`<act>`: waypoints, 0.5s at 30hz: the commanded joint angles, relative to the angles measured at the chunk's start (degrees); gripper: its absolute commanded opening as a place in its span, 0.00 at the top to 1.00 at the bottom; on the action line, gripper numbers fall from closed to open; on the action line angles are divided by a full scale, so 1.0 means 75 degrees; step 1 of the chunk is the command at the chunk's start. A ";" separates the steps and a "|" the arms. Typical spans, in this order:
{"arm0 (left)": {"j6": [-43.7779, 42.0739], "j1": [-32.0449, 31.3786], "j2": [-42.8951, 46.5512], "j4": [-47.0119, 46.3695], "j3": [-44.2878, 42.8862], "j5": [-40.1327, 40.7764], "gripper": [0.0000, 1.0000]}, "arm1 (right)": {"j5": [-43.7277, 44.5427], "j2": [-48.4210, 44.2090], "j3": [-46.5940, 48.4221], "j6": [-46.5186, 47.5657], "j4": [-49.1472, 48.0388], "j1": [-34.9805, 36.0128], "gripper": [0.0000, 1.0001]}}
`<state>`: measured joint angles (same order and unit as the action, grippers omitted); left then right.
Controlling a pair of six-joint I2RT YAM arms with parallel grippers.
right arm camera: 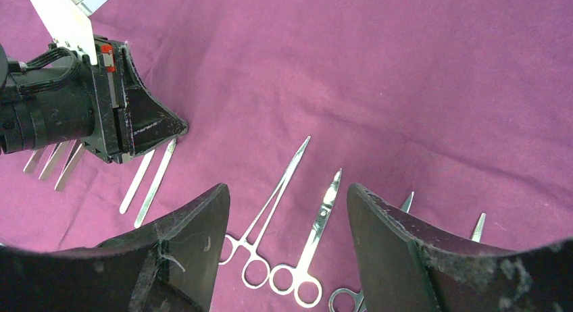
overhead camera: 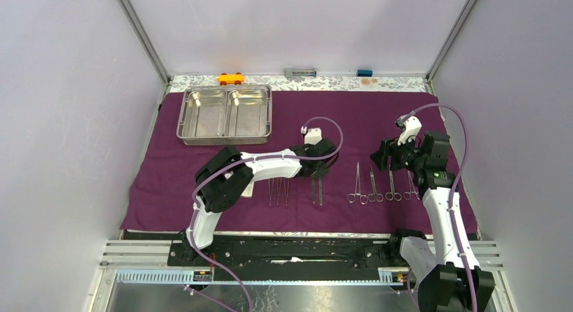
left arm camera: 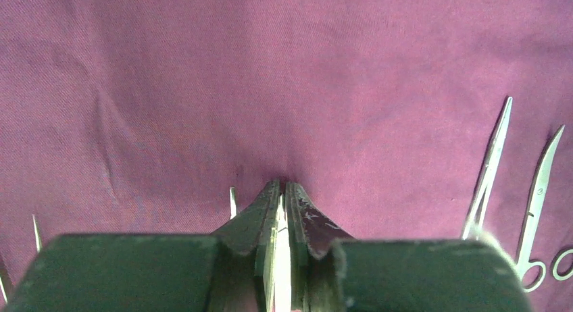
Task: Open and lay out the surgical kit
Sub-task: Place the medical item in the surgical kit.
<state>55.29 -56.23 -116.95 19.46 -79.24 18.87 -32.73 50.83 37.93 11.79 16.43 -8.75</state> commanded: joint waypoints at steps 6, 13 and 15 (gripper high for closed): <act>-0.0249 -0.0040 0.0077 0.0135 -0.0118 0.0201 0.91 | -0.0269 -0.0077 -0.0035 0.0042 -0.0162 -0.0040 0.29; -0.0403 0.0020 0.0041 0.0147 -0.0258 0.0254 0.92 | -0.0277 -0.0049 -0.0040 0.0039 -0.0158 -0.0040 0.29; -0.0463 0.0031 0.0003 0.0136 -0.0301 0.0253 0.92 | -0.0279 -0.0042 -0.0035 0.0046 -0.0162 -0.0040 0.29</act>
<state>53.36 -56.23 -116.95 19.79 -79.42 19.38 -33.69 50.83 37.65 11.81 16.43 -8.80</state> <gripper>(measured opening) 0.080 0.711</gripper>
